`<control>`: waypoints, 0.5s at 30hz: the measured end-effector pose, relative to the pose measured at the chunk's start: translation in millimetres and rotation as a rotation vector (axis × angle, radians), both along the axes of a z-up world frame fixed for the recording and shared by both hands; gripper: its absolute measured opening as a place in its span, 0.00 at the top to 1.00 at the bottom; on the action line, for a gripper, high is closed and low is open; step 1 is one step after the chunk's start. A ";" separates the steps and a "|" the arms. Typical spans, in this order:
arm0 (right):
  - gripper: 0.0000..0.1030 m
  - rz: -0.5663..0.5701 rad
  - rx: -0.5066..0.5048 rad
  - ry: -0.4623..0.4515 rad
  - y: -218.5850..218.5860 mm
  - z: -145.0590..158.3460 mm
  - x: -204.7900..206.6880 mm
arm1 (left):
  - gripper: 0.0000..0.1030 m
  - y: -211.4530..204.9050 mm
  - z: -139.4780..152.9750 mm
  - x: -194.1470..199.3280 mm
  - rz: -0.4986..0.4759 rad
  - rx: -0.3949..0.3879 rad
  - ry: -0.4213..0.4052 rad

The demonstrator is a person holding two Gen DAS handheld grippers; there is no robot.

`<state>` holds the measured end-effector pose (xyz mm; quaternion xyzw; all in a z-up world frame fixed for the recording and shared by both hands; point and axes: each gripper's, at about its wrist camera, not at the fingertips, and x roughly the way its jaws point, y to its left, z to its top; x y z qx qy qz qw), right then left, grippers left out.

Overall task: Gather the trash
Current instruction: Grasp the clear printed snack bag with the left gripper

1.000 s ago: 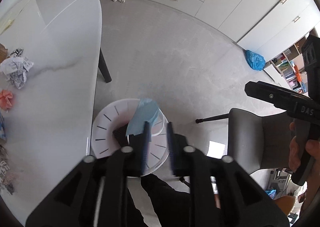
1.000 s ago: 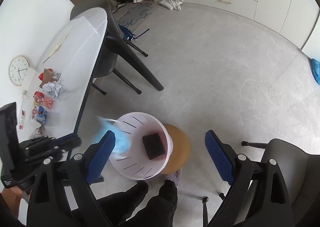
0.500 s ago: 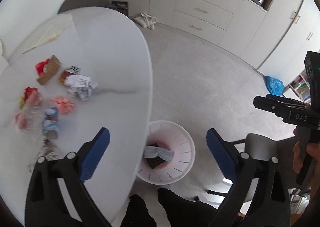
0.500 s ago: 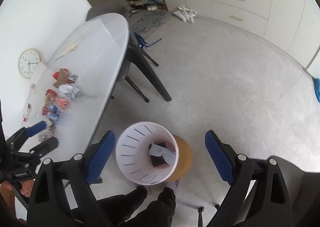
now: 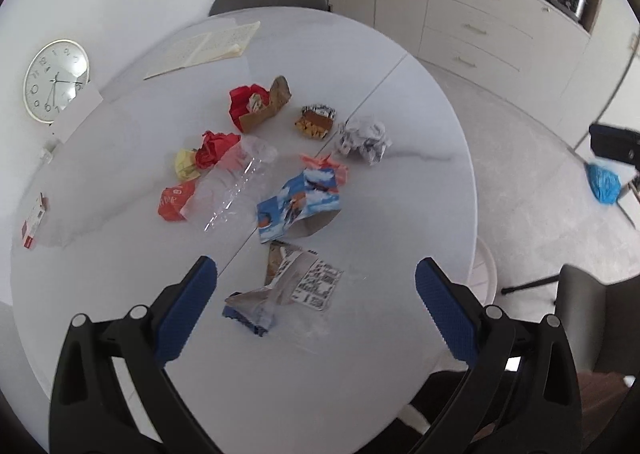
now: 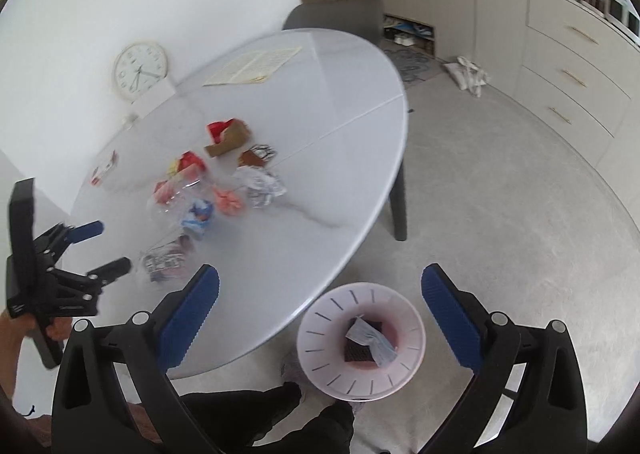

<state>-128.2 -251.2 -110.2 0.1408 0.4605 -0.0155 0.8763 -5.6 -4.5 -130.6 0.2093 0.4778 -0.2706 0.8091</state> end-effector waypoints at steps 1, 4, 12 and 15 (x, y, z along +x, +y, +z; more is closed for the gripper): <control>0.02 0.015 0.000 0.009 9.5 -0.9 5.8 | 0.07 1.6 -9.2 3.1 -0.034 0.019 0.010; 0.02 0.037 -0.001 0.035 31.4 -4.6 14.3 | 0.07 2.5 -31.6 15.1 -0.145 0.045 0.070; 0.02 -0.024 0.010 0.101 58.9 -16.8 13.7 | 0.22 -11.8 -78.8 33.7 -0.365 0.110 0.183; 0.02 -0.058 0.025 0.114 61.5 -20.5 12.0 | 0.44 -12.8 -87.5 34.5 -0.422 0.131 0.213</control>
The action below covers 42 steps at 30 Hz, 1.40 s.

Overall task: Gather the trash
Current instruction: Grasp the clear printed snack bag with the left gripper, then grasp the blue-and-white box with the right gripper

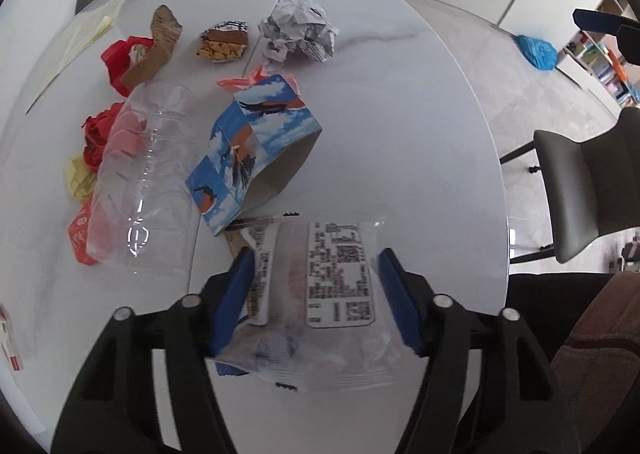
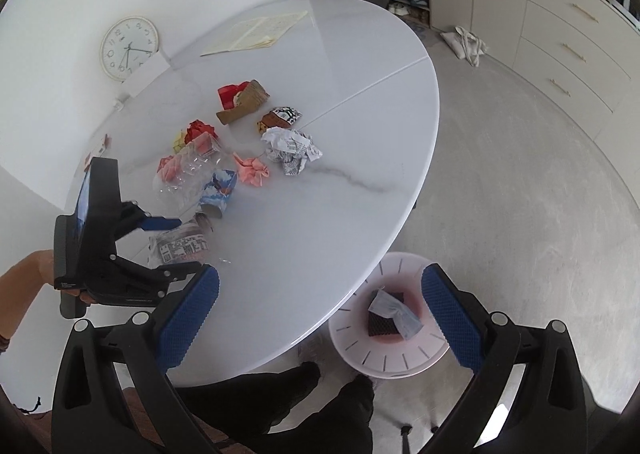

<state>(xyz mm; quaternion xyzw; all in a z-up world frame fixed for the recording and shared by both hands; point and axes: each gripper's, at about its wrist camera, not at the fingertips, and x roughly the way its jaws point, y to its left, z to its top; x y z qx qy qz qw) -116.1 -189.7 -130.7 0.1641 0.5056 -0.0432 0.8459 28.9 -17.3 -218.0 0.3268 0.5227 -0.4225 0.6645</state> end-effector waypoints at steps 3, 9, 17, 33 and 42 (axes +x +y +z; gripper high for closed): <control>0.02 -0.024 0.006 0.014 3.6 -5.2 0.2 | 0.50 2.7 3.6 -1.1 -0.020 -0.025 -0.007; 0.02 -0.008 0.014 0.031 14.7 -12.6 15.8 | 0.52 11.8 26.6 2.6 0.022 -0.122 0.007; 0.02 0.193 0.026 0.035 45.5 -24.7 67.4 | 0.52 45.5 80.7 3.4 0.169 -0.286 0.012; 0.09 1.114 -0.302 0.137 142.3 -81.6 165.3 | 0.52 147.9 116.9 -25.9 0.642 -0.334 -0.082; 0.50 1.347 -0.432 0.251 164.4 -115.2 169.6 | 0.52 170.3 118.3 -48.0 0.823 -0.340 -0.108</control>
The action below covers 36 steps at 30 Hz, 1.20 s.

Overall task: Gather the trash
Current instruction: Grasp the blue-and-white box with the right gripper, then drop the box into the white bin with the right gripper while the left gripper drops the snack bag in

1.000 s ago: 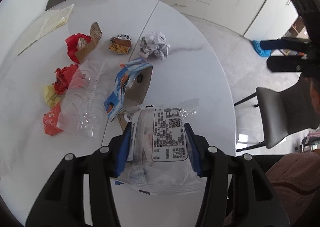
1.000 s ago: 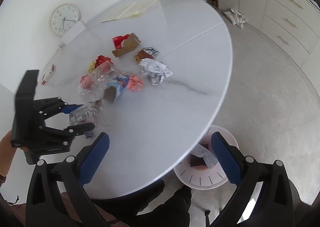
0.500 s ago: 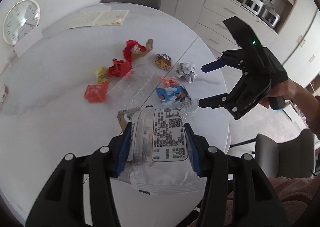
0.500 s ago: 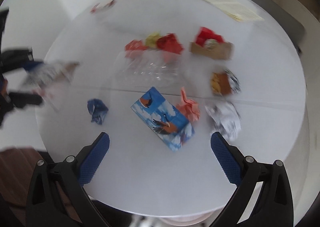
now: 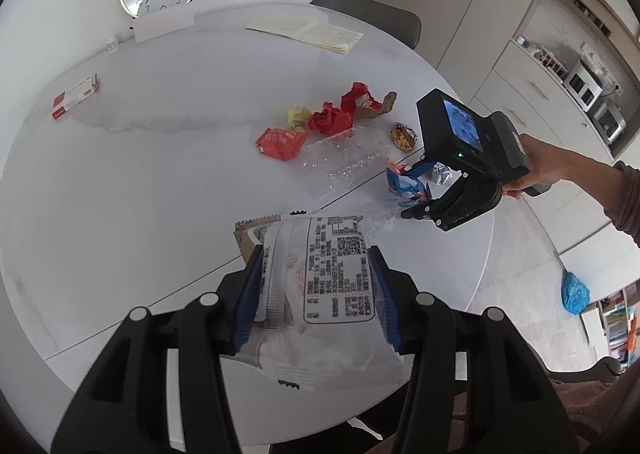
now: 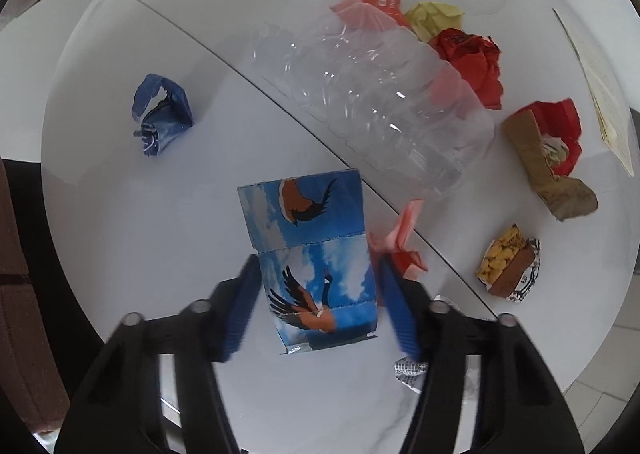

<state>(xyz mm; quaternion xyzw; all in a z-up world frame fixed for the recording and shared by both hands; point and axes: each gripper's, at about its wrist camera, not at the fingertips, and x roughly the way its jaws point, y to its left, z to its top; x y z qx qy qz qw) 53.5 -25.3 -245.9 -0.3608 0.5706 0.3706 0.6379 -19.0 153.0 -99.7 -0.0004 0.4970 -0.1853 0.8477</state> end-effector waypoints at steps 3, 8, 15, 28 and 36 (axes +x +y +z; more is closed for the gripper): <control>0.51 0.000 0.022 -0.008 4.0 6.2 -5.0 | 0.52 2.0 0.2 -6.0 0.029 0.002 -0.002; 0.51 -0.091 0.141 -0.006 -2.0 29.2 -15.6 | 0.52 0.0 1.1 -9.9 0.033 -0.004 -0.008; 0.51 -0.371 0.413 0.023 -40.7 67.8 -26.5 | 0.52 -14.5 5.6 -7.0 -0.017 0.012 -0.032; 0.50 -1.034 0.489 -0.042 -192.9 78.3 -153.1 | 0.52 -132.2 10.9 -25.4 -0.398 -0.043 -0.029; 0.41 -1.268 0.411 0.043 -232.8 -26.6 -190.2 | 0.52 -219.2 -4.1 -55.5 -0.642 0.007 0.002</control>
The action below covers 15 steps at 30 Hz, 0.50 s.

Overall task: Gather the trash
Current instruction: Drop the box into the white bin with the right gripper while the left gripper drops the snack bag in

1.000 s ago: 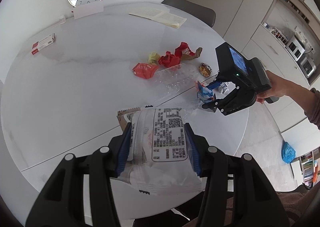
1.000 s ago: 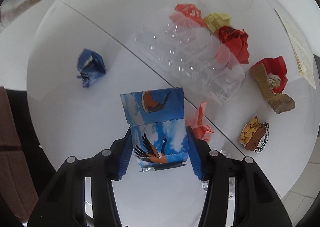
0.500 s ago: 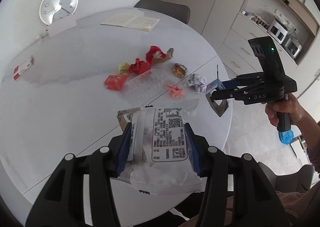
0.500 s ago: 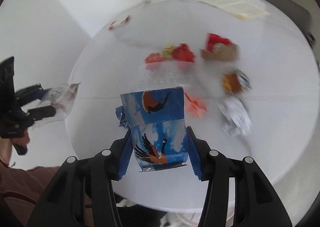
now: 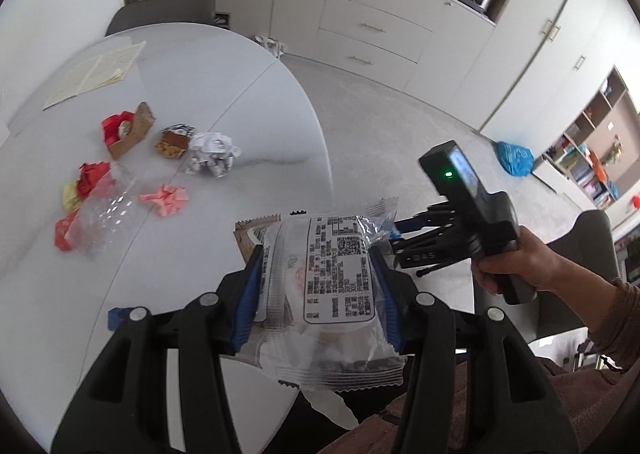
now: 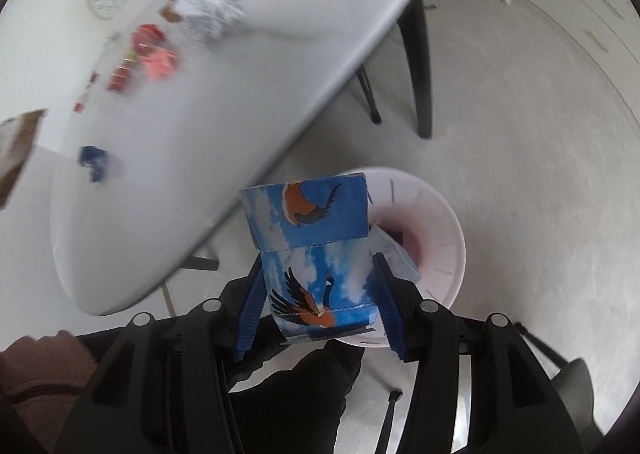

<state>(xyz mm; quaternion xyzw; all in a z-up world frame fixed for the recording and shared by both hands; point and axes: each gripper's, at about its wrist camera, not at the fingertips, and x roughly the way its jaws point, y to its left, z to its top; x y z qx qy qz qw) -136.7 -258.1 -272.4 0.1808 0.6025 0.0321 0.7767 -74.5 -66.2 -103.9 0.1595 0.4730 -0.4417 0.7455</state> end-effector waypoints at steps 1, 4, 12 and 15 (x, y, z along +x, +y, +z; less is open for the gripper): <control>0.37 -0.017 0.011 0.010 -3.6 -6.6 -3.6 | 0.52 -8.5 -2.0 -2.7 -0.018 0.006 0.002; 0.25 -0.062 0.015 0.014 -14.9 -8.7 -13.9 | 0.52 -34.4 -9.0 -11.8 -0.065 0.017 0.015; 0.11 -0.203 -0.070 -0.042 -70.0 21.8 -41.9 | 0.52 -94.2 -42.0 -36.9 -0.128 0.063 0.047; 0.09 -0.252 -0.080 -0.070 -91.9 39.9 -57.0 | 0.51 -111.5 -58.5 -42.3 -0.139 0.093 0.060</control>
